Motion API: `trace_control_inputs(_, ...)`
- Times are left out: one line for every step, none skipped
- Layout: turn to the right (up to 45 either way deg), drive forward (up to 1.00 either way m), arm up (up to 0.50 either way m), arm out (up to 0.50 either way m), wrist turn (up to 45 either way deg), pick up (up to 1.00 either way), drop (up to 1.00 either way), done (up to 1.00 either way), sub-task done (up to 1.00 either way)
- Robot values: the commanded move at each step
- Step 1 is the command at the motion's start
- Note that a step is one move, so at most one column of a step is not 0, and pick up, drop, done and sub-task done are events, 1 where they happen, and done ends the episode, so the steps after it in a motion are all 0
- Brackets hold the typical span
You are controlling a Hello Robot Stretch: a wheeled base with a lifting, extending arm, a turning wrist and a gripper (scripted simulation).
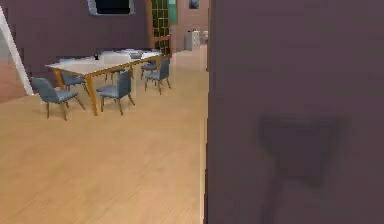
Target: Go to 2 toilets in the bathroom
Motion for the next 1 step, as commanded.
trace_control_inputs(-45.0, 0.0, 0.0, 0.0, 0.0, 0.0, 0.0, 0.0, 0.0)
